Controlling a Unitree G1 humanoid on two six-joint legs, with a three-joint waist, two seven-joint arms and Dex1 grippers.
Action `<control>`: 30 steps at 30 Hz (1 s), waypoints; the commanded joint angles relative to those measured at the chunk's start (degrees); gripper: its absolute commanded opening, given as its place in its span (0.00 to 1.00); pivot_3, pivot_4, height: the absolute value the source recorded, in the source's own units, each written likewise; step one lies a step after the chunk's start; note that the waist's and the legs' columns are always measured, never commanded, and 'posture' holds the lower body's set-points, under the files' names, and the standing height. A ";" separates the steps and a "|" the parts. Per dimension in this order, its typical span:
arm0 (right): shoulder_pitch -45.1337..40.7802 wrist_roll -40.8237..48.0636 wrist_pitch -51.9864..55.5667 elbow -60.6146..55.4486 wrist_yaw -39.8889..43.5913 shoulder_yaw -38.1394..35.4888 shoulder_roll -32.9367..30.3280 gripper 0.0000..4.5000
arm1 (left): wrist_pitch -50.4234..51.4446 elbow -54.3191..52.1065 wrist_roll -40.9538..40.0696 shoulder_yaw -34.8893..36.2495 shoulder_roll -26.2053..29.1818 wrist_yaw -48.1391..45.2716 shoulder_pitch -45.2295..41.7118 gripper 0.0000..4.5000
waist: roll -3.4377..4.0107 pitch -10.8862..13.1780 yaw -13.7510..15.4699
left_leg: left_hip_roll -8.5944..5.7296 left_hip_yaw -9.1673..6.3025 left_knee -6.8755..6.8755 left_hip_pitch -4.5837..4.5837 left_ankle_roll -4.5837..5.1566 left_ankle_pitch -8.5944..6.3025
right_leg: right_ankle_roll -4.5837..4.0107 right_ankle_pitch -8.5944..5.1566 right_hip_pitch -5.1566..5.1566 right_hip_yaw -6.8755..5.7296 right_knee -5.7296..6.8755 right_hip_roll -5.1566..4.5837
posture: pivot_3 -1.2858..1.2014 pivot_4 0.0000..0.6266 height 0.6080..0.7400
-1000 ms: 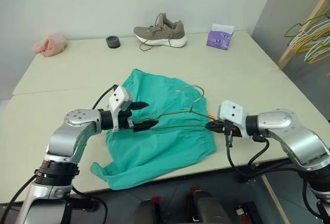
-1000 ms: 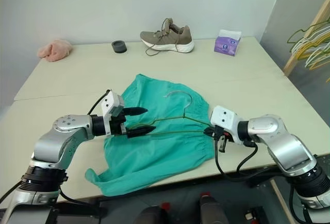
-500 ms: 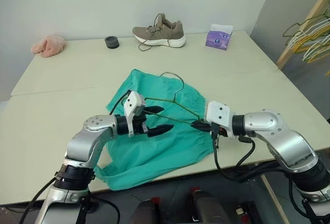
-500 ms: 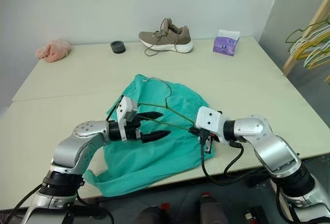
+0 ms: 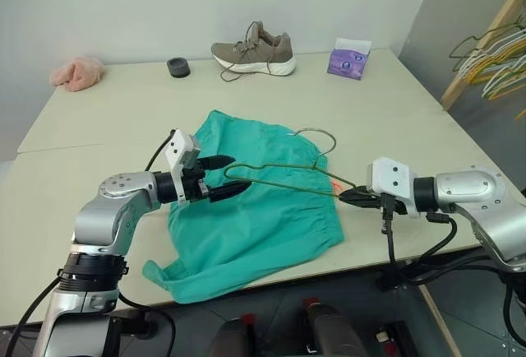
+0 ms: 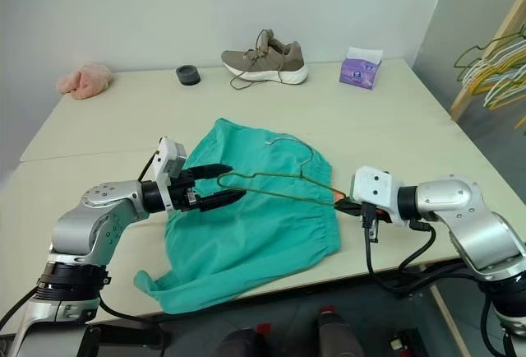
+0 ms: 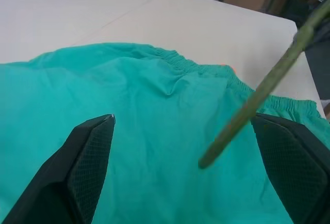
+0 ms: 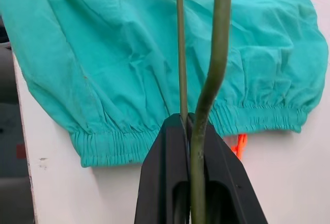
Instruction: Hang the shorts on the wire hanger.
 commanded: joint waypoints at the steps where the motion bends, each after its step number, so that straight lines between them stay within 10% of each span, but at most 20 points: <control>1: 0.59 0.97 -0.03 1.15 -0.72 -4.36 -1.15 0.00 | -4.45 0.65 2.69 1.82 0.57 2.81 -0.32 0.99 | 0.00 0.00 0.06 | 0.00 0.01 0.00 0.00 0.00 0.00 | 0.00 0.00 0.00 0.01 0.00 0.00 | 0.45 0.20 1.00; 14: 1.03 8.43 14.39 4.71 -12.41 -14.24 6.99 0.00 | -23.78 6.47 12.55 5.10 -3.56 17.67 -0.81 0.99 | 0.00 0.00 0.22 | 0.00 0.00 -0.01 0.01 0.00 0.00 | -0.02 0.02 0.01 0.02 0.03 -0.05 | 0.46 0.21 1.00; 30: 19.42 18.11 37.77 0.25 -12.85 -28.28 -1.51 0.00 | -7.35 -4.11 2.33 -0.53 3.03 -0.72 4.81 0.99 | 0.02 0.00 0.07 | -0.01 0.00 -0.03 0.01 0.00 -0.01 | 0.08 -0.04 0.06 -0.02 -0.02 0.08 | 0.43 0.22 1.00</control>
